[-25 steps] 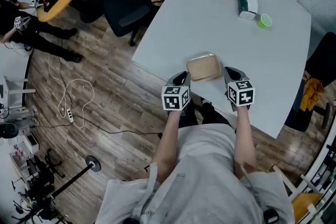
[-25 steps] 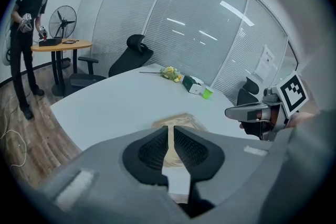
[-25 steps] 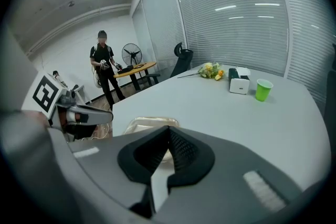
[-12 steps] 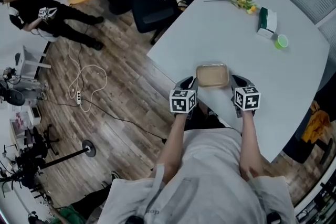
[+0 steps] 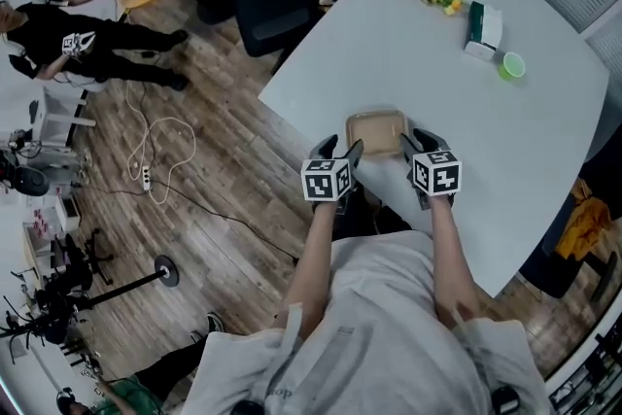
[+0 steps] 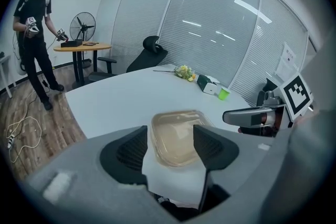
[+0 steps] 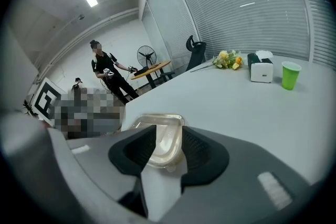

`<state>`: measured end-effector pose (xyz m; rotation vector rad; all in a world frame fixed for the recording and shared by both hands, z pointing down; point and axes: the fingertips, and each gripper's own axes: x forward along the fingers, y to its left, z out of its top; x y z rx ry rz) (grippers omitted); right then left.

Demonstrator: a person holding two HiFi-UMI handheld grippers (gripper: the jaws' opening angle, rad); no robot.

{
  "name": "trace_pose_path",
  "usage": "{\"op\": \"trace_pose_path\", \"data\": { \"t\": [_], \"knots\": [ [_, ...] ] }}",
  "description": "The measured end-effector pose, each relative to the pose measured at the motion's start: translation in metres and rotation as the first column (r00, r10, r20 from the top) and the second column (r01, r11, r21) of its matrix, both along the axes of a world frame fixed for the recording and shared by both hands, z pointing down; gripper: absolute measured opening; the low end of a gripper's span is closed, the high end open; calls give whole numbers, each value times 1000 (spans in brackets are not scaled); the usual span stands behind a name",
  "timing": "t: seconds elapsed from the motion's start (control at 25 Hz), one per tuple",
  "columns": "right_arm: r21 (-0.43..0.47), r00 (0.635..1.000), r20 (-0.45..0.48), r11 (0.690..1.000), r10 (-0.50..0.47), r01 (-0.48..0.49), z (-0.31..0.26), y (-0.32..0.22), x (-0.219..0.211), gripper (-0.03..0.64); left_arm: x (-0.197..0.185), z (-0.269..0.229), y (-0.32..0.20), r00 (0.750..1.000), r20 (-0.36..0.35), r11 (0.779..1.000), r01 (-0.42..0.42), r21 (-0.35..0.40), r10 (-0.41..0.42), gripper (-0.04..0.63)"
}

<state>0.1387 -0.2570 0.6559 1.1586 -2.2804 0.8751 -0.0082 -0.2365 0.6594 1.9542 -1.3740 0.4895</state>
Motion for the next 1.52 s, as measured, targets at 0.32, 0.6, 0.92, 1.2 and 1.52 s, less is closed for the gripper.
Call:
{"op": "trace_pose_path", "data": {
  "t": [0.32,0.6,0.92,1.2,1.52],
  "knots": [
    [-38,999,45,999,14,-13,16,2,-6,243,7,18,-4,1000,-17,999,6,-41,-7,313],
    [-69,996,83,997,-13,19,25,11,-18,276,15,27,0,1000,-25,998,-14,-65,12,318],
    [-58,995,90,997,-42,47,24,14,-20,272,20,28,3,999,-32,998,-21,-62,19,318],
    [-26,995,85,998,-53,55,14,16,-22,260,18,18,4,999,-34,999,-14,-37,13,318],
    [31,995,96,999,-27,24,-6,13,-18,232,18,-4,5,999,-33,1000,-15,23,16,318]
  ]
}}
